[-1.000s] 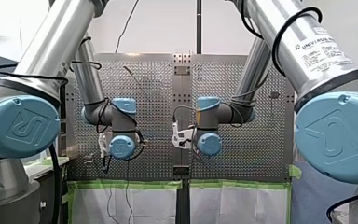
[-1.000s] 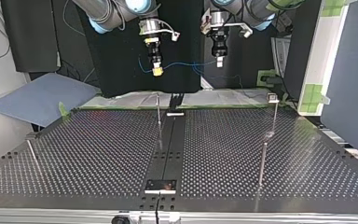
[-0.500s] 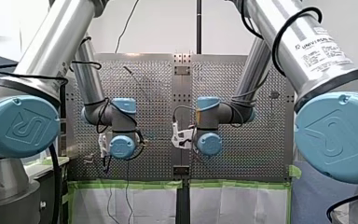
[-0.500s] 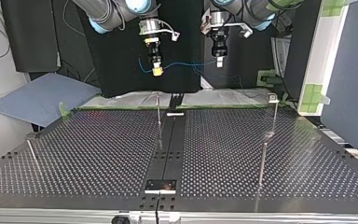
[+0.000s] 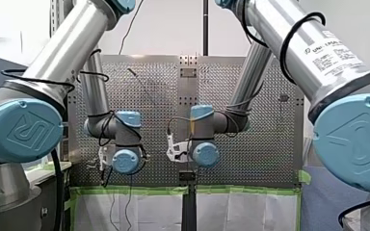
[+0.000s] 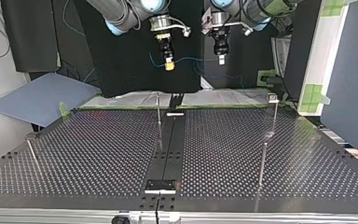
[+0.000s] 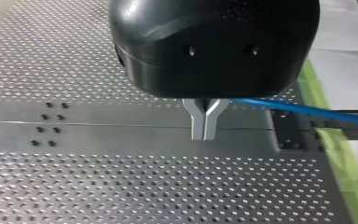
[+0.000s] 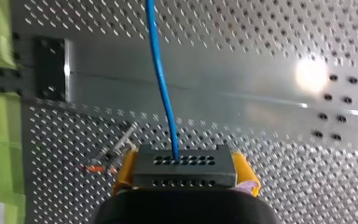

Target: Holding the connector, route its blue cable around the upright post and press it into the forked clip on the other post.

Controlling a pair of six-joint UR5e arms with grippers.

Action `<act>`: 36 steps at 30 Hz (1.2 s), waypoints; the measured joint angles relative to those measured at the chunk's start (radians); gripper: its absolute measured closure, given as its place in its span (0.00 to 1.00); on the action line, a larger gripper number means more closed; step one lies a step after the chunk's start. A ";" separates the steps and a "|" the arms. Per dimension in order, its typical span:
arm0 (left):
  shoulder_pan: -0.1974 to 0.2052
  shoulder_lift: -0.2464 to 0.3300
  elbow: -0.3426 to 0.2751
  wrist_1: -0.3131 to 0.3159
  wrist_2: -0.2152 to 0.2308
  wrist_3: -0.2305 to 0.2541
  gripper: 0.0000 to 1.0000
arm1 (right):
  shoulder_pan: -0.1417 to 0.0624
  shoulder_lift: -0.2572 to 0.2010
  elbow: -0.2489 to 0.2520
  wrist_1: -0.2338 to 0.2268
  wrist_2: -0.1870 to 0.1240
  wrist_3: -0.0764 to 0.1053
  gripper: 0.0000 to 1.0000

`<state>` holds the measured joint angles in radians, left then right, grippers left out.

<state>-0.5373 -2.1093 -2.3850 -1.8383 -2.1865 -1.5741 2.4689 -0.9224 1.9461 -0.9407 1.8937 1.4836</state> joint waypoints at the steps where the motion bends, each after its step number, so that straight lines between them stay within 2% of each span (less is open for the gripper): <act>1: 0.000 -0.007 0.000 0.000 0.000 0.000 1.00 | 0.007 0.001 -0.001 0.007 0.000 0.000 1.00; 3: 0.000 -0.025 0.000 0.000 0.000 0.000 1.00 | 0.022 0.002 -0.001 0.022 0.001 0.000 1.00; 6: 0.000 -0.047 0.000 0.000 0.000 0.000 1.00 | 0.034 0.002 -0.001 0.033 0.001 0.000 1.00; 14: 0.003 -0.046 0.005 0.004 0.006 -0.011 1.00 | 0.040 -0.005 -0.010 0.041 0.009 0.003 1.00; 17: 0.006 -0.026 0.011 -0.008 0.010 -0.031 1.00 | 0.042 -0.025 -0.026 0.058 0.029 0.017 1.00; 22: 0.018 0.016 0.013 -0.046 0.021 -0.072 1.00 | 0.044 -0.065 -0.036 0.097 0.068 0.054 1.00; 27: 0.033 0.063 0.012 -0.092 -0.010 -0.109 1.00 | 0.036 -0.106 -0.038 0.139 0.084 0.089 1.00; 31: 0.047 0.099 0.015 -0.129 -0.023 -0.114 1.00 | 0.029 -0.142 -0.039 0.174 0.090 0.096 1.00; 36: 0.065 0.145 0.044 -0.176 -0.025 -0.115 1.00 | 0.016 -0.183 -0.053 0.215 0.086 0.090 1.00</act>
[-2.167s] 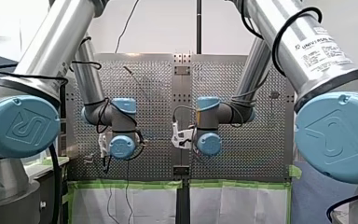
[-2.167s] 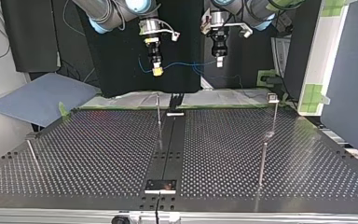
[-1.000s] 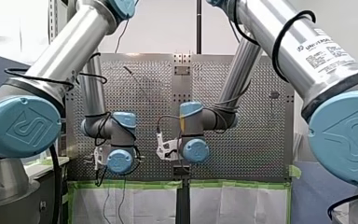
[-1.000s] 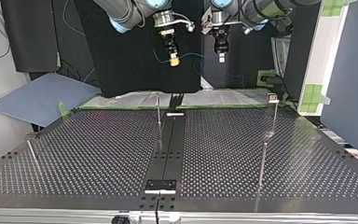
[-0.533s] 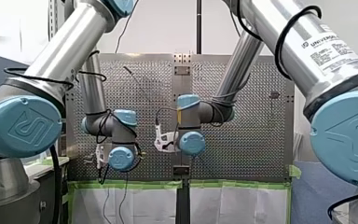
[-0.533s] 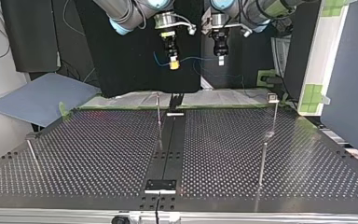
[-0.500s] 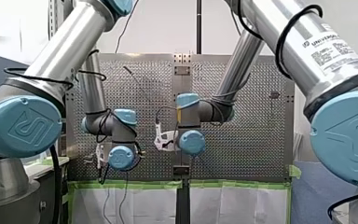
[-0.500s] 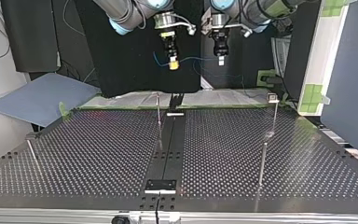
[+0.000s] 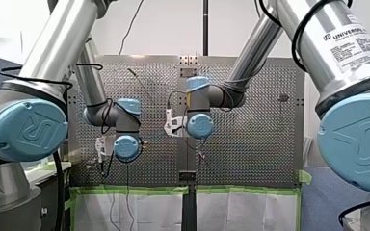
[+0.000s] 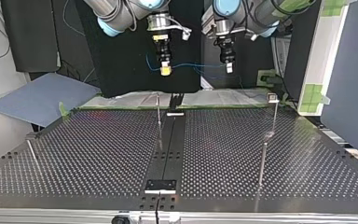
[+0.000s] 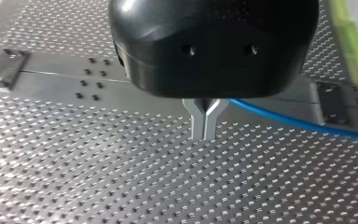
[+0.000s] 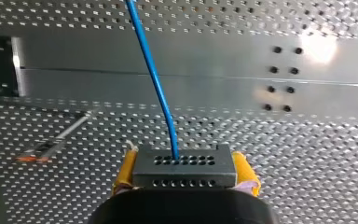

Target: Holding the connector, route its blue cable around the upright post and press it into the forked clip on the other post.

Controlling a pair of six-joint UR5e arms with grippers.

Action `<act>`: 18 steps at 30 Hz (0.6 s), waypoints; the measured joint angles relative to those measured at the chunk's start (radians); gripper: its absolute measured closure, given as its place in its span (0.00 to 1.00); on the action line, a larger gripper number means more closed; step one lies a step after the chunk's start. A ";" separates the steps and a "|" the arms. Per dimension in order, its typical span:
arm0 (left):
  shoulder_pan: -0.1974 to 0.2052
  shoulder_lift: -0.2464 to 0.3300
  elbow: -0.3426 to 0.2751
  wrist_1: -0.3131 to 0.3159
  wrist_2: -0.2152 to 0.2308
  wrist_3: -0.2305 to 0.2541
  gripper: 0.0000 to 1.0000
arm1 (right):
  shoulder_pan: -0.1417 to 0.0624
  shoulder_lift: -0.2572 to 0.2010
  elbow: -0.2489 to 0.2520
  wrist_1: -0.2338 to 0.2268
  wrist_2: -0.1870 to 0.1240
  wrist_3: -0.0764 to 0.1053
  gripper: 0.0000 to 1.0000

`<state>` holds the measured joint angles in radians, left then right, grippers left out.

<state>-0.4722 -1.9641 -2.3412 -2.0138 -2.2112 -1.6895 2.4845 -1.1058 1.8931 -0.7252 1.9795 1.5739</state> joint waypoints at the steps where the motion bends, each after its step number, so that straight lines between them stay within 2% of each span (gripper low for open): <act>1: 0.002 0.008 0.008 -0.008 0.000 0.000 1.00 | -0.003 -0.007 -0.004 0.007 -0.002 -0.001 1.00; 5: 0.011 0.051 0.049 -0.050 0.000 -0.004 1.00 | -0.015 -0.038 -0.030 0.032 -0.018 -0.006 1.00; 10: 0.027 0.095 0.093 -0.095 -0.007 -0.005 1.00 | -0.031 -0.082 -0.072 0.074 -0.058 -0.011 1.00; 18: 0.060 0.172 0.153 -0.172 -0.069 -0.004 1.00 | -0.052 -0.154 -0.145 0.146 -0.119 -0.012 1.00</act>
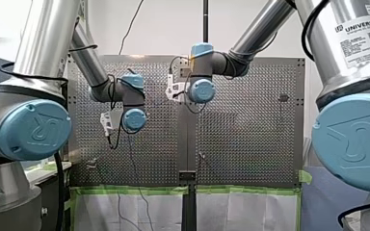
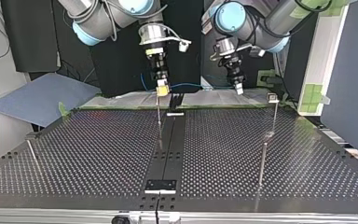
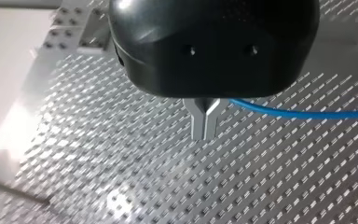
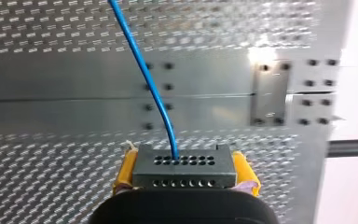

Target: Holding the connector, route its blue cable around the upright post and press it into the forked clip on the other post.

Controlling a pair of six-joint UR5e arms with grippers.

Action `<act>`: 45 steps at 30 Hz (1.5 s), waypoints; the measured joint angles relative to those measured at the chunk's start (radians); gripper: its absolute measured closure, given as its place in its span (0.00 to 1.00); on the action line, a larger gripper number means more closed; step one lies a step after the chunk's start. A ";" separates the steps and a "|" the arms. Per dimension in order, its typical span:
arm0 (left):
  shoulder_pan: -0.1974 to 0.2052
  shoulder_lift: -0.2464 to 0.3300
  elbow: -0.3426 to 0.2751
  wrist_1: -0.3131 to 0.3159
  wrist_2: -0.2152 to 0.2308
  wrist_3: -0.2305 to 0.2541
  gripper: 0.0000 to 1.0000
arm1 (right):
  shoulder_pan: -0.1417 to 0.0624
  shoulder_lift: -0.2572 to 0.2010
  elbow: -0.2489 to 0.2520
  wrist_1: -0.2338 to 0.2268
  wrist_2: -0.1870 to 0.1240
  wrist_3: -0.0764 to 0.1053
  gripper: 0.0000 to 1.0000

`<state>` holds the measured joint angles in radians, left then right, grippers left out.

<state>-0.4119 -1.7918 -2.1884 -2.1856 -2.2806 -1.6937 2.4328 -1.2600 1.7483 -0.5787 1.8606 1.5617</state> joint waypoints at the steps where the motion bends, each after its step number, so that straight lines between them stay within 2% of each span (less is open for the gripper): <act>1: 0.003 0.008 0.004 -0.009 -0.006 -0.001 1.00 | -0.002 -0.007 -0.007 0.007 -0.006 0.000 1.00; 12: 0.027 0.115 0.098 -0.115 -0.020 -0.071 1.00 | -0.031 -0.100 -0.103 0.103 -0.054 -0.007 1.00; 16: 0.037 0.149 0.132 -0.149 -0.021 -0.085 1.00 | -0.042 -0.111 -0.141 0.140 -0.068 -0.009 1.00; 20: 0.048 0.182 0.165 -0.182 -0.022 -0.098 1.00 | -0.053 -0.112 -0.175 0.175 -0.084 -0.009 1.00; 24: 0.061 0.215 0.198 -0.215 -0.023 -0.106 1.00 | -0.065 -0.112 -0.212 0.205 -0.114 -0.008 1.00; 27: 0.072 0.241 0.224 -0.241 -0.023 -0.106 1.00 | -0.071 -0.111 -0.241 0.220 -0.137 -0.006 1.00; 35: 0.101 0.308 0.291 -0.308 -0.022 -0.094 1.00 | -0.088 -0.106 -0.312 0.237 -0.170 0.003 1.00; 40: 0.125 0.345 0.328 -0.345 -0.019 -0.089 1.00 | -0.100 -0.080 -0.346 0.257 -0.180 0.006 1.00; 45: 0.166 0.389 0.373 -0.390 0.014 -0.111 1.00 | -0.109 -0.049 -0.360 0.259 -0.193 0.006 1.00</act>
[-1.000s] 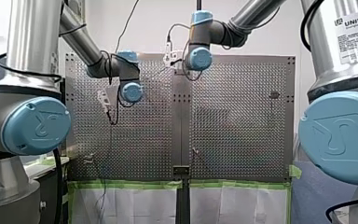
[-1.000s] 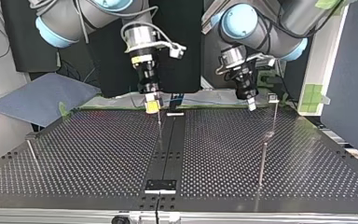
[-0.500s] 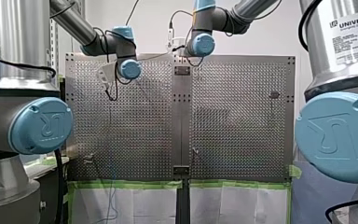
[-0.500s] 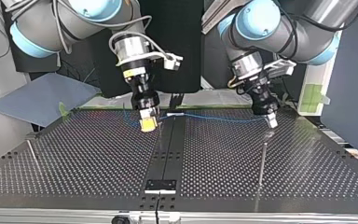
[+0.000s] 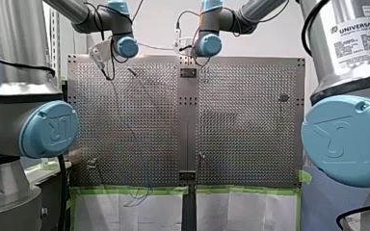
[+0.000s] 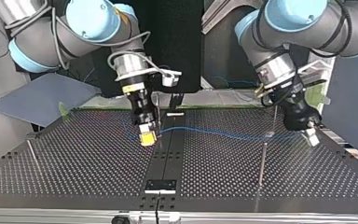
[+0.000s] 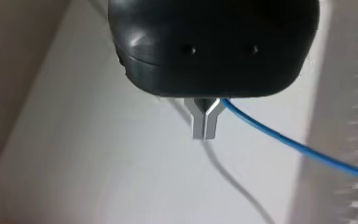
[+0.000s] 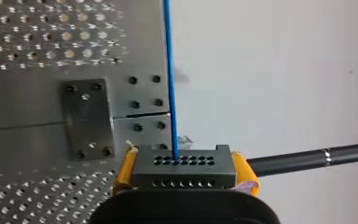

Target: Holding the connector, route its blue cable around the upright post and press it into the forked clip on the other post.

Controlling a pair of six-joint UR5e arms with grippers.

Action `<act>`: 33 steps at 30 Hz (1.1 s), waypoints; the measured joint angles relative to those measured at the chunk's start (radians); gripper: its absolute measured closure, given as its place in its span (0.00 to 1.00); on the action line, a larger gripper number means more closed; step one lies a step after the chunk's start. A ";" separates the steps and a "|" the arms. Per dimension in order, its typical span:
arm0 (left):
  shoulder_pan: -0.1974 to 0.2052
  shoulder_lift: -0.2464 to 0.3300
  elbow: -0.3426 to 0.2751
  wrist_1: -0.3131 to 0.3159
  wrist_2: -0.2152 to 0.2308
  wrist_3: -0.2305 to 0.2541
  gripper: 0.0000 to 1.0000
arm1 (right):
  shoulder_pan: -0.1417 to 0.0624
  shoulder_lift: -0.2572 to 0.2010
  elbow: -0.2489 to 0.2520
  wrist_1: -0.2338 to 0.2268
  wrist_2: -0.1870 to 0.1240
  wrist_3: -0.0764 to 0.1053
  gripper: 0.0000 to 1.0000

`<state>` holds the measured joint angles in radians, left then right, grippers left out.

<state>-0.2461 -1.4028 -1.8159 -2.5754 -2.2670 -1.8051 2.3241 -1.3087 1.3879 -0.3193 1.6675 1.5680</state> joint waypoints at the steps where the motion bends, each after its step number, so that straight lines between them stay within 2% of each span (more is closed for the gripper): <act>1: 0.008 0.007 0.008 -0.008 0.007 -0.007 1.00 | -0.002 0.003 -0.001 -0.002 -0.003 0.000 1.00; 7: 0.057 0.024 0.044 -0.057 0.056 -0.031 1.00 | -0.014 0.014 -0.008 -0.013 -0.018 0.001 1.00; 12: 0.099 0.012 0.054 -0.099 0.097 -0.037 1.00 | -0.019 0.037 -0.032 -0.004 -0.024 0.003 1.00; 18: 0.153 -0.037 0.064 -0.142 0.152 -0.041 1.00 | -0.022 0.064 -0.050 -0.007 -0.028 0.003 1.00; 25: 0.212 -0.095 0.077 -0.148 0.210 -0.044 1.00 | -0.025 0.079 -0.058 -0.013 -0.033 0.003 1.00; 33: 0.270 -0.163 0.126 -0.151 0.278 -0.049 1.00 | -0.030 0.102 -0.061 -0.018 -0.033 0.003 1.00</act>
<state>0.0243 -1.5655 -1.6904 -2.7259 -1.9888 -1.8537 2.2945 -1.2065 1.3269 -0.3376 1.6341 1.5711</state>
